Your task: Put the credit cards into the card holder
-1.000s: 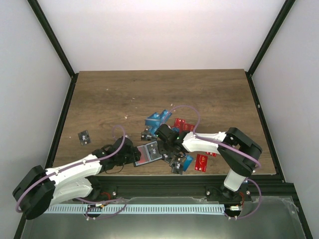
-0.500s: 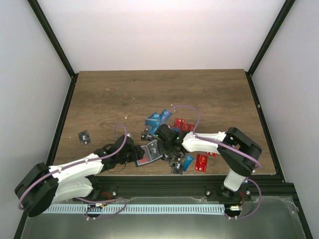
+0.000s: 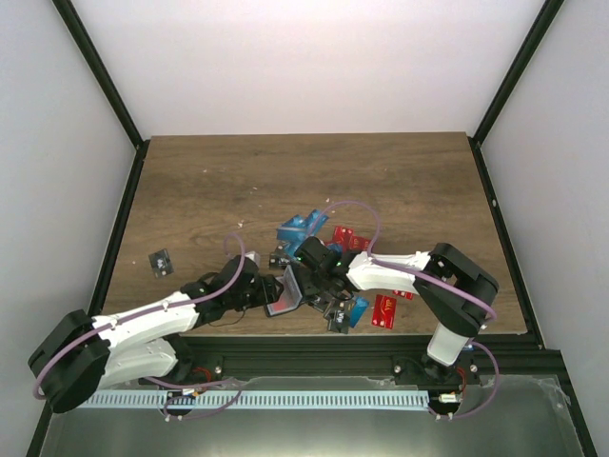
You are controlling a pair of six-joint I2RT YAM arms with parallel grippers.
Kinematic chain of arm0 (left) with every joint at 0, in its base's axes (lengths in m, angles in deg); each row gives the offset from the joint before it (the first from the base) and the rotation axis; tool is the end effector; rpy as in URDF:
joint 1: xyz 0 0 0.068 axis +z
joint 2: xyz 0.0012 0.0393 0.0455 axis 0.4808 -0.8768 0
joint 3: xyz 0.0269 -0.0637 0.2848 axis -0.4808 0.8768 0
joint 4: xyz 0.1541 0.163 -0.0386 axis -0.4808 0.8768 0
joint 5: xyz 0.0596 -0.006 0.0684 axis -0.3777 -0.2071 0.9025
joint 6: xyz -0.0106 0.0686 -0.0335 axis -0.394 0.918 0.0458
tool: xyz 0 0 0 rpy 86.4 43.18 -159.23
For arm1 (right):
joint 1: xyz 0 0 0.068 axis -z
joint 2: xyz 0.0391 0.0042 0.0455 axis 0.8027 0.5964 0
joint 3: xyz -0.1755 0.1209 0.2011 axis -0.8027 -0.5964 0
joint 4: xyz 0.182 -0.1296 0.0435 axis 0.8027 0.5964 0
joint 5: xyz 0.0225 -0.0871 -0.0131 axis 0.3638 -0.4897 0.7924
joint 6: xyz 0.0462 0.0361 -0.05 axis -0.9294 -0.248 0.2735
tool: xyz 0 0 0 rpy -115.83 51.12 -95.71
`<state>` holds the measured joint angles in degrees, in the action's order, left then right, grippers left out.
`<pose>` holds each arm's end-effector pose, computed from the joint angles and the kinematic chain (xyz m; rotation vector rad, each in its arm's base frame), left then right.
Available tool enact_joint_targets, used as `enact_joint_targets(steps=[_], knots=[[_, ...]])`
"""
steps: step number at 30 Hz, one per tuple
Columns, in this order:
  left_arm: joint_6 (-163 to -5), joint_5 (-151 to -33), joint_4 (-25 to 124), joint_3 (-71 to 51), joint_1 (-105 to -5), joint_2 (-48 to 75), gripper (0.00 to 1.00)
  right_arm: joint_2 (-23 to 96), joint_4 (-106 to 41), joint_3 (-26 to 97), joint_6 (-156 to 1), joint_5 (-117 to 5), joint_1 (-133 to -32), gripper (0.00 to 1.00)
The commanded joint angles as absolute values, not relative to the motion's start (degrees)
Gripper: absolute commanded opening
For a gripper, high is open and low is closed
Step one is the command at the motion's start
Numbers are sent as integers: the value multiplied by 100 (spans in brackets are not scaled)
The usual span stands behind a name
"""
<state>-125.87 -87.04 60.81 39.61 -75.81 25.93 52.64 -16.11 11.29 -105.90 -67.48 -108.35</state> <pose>0.1193 -0.1335 0.1733 -0.1247 2.6094 -0.7986 0.1814 0.2506 0.1640 -0.4405 2.6942 0.3986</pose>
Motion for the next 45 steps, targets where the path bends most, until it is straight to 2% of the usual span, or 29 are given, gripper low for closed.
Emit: enact_joint_targets(steps=[1,18,35,45], knots=[[-12518,-8806,5673,3678,-7692,2621,72,5658,-1455,1046,-10557,-6495,-10946,1],[-12451,-8815,5110,3347,-7884,2424,72,5598,-1542,1030,-10517,-6353,-10955,1],[-12418,-8926,4354,3262,-7976,1704,71,5681,-1901,1011,-10638,-6032,-11028,1],[-12322,-8903,4453,3243,-7997,1664,71,5805,-2436,932,-10947,-5625,-11135,1]])
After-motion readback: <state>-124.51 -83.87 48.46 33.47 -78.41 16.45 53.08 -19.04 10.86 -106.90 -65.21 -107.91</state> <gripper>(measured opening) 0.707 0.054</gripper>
